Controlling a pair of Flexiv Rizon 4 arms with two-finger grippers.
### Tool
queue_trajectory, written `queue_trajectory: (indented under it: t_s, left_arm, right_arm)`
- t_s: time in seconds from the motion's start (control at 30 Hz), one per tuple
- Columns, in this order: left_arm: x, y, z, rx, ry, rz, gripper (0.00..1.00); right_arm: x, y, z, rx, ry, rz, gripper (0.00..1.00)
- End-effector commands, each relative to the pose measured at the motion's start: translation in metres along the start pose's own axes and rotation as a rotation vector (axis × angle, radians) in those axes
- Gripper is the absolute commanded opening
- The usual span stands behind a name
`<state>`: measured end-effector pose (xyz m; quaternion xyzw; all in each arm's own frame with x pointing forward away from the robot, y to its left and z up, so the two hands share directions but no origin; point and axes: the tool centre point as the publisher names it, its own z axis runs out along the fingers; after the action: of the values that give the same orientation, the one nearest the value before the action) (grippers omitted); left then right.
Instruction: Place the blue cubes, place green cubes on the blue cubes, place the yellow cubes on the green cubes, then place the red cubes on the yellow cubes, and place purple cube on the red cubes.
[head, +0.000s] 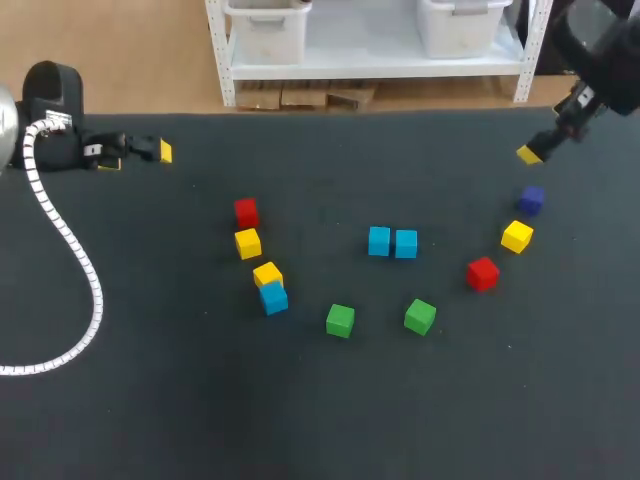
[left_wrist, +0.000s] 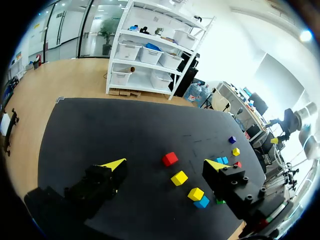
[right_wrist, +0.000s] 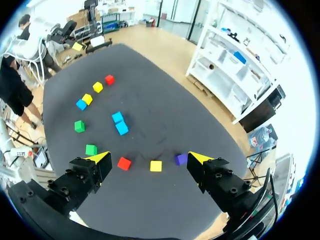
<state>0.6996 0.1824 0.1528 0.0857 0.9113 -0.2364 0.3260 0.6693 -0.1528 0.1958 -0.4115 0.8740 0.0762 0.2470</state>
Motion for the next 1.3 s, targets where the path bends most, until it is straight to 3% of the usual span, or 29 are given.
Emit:
queue_trajectory:
  t_s: [0.03, 1.3]
  left_arm:
    - [0.001, 0.002, 0.000, 0.011, -0.006, 0.002, 1.00]
    - [0.001, 0.002, 0.000, 0.011, -0.006, 0.002, 1.00]
  right_arm:
    - [0.010, -0.002, 0.010, 0.035, -0.261, 0.017, 1.00]
    - [0.011, 0.001, 0.025, 0.025, -0.231, 0.028, 1.00]
